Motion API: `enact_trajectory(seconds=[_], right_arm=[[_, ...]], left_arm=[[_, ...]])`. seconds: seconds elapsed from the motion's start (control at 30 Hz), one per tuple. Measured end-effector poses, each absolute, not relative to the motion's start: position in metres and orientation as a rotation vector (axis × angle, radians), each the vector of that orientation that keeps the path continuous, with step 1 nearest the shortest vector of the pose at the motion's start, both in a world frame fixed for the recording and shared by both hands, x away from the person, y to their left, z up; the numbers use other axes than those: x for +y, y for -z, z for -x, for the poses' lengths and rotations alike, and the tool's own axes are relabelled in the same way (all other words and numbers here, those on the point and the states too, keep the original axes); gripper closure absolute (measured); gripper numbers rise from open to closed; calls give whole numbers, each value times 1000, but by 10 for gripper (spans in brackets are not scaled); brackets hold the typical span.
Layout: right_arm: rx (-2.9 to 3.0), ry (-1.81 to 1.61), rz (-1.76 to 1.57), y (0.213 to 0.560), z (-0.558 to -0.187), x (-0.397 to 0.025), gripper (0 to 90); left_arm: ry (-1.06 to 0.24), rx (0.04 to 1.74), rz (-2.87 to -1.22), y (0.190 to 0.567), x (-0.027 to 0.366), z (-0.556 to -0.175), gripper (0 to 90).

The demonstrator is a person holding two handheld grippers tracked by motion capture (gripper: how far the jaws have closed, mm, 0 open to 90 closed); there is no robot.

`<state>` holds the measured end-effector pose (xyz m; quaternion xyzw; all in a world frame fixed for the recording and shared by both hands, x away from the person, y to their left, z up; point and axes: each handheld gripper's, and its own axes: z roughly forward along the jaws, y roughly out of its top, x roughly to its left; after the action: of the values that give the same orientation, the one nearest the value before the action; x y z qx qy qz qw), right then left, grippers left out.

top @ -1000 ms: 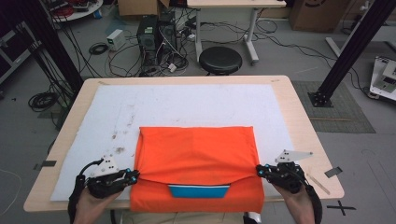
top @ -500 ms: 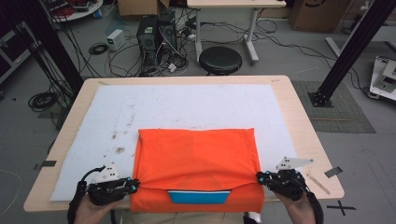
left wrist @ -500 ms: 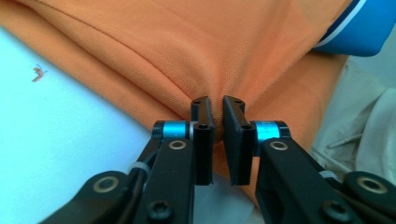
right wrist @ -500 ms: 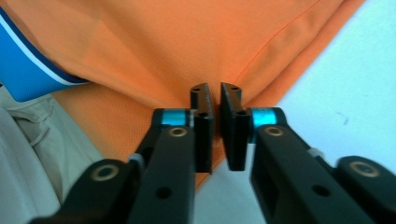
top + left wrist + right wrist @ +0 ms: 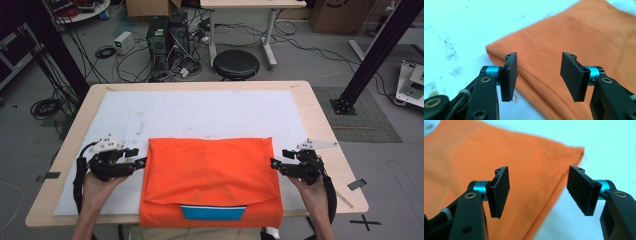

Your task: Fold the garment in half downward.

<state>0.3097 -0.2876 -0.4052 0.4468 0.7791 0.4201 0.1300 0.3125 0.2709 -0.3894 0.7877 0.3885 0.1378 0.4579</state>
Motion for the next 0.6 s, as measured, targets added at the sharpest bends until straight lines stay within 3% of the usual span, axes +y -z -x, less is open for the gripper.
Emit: enact_trajectory(seconds=[0.1, 0.3, 0.53, 0.6], right_arm=[[2244, -1241, -1337, 407, -330, -286, 351], [2211, -1225, -1424, 413, -367, -282, 343], [2203, -1216, -1487, 418, -388, -281, 342], [2191, -1206, -1514, 421, -391, -284, 342]], left_arm=[[-369, 1028, -1914, 392, 268, -342, 463], [-287, 1143, -1950, 412, 263, -393, 453], [-236, 1185, -2030, 435, 254, -410, 462], [-257, 1176, -2053, 439, 251, -407, 516]])
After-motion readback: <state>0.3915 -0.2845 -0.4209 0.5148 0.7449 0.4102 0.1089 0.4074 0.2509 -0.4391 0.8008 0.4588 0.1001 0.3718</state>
